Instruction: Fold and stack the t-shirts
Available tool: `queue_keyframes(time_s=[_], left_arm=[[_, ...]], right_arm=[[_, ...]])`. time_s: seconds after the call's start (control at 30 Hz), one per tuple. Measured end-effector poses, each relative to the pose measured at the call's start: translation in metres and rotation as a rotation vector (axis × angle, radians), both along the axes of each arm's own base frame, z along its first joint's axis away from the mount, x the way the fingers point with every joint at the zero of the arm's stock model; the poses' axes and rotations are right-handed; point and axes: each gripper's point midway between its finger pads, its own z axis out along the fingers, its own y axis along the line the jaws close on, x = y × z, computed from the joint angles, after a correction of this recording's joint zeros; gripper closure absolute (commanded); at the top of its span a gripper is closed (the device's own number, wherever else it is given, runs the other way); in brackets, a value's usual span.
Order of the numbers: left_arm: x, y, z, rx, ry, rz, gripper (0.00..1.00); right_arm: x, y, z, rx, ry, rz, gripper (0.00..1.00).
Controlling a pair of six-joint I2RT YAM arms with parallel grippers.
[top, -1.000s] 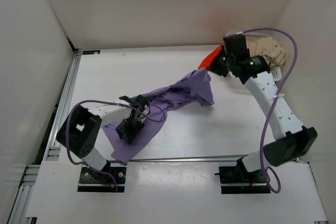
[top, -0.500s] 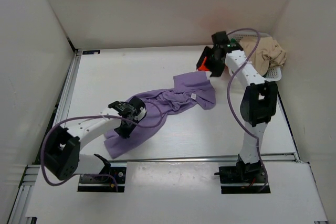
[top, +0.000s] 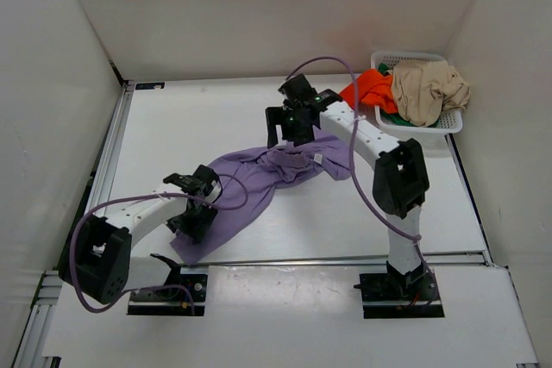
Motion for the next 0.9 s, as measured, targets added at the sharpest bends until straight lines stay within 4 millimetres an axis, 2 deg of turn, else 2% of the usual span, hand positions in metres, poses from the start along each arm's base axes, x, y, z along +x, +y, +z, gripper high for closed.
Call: queue_keyframes(time_s=[0.1,0.13,0.23,0.27,0.33,0.37,0.43,0.47,0.57,0.63,0.7,0.8,0.9], left_arm=[[-0.009,0.006,-0.009,0.012,0.026,0.012,0.24],[-0.012,0.007,-0.012,0.016,0.038,0.013,0.32],[-0.013,0.005,-0.016,0.006,0.066,0.019,0.52],[-0.014,0.003,-0.017,0.002,0.08,0.021,0.71],[-0.014,0.001,-0.019,-0.005,0.103,0.029,0.9],[-0.014,0.0,-0.02,-0.007,0.118,0.03,0.9],[-0.014,0.0,-0.02,-0.005,0.132,0.039,0.9],[-0.013,0.001,-0.019,-0.006,0.133,0.045,0.9],[-0.001,0.004,-0.015,-0.002,0.091,0.073,0.9],[0.019,0.007,-0.004,-0.004,0.015,0.103,0.9],[0.049,0.01,0.016,-0.009,-0.095,0.142,0.9],[0.114,0.016,0.073,-0.032,-0.343,0.22,0.9],[0.173,0.027,0.152,-0.053,-0.611,0.296,0.9]], right_arm=[[0.004,0.007,-0.03,-0.04,0.035,0.023,0.15],[0.005,0.007,-0.04,-0.055,0.051,0.025,0.27],[0.003,0.004,-0.068,-0.1,0.099,0.029,0.46],[0.002,0.003,-0.073,-0.109,0.109,0.03,0.6],[0.001,0.0,-0.074,-0.12,0.108,0.03,0.77],[0.0,-0.001,-0.073,-0.123,0.104,0.025,0.9],[0.001,-0.007,-0.067,-0.132,0.087,0.015,0.99],[0.0,-0.009,-0.063,-0.133,0.079,0.013,1.0],[0.005,-0.02,-0.034,-0.118,0.025,-0.016,1.0],[0.014,-0.03,-0.009,-0.095,-0.024,-0.046,1.0],[0.032,-0.043,0.026,-0.056,-0.091,-0.09,1.0],[0.07,-0.065,0.089,0.026,-0.217,-0.17,1.0],[0.099,-0.092,0.155,0.104,-0.362,-0.244,1.0]])
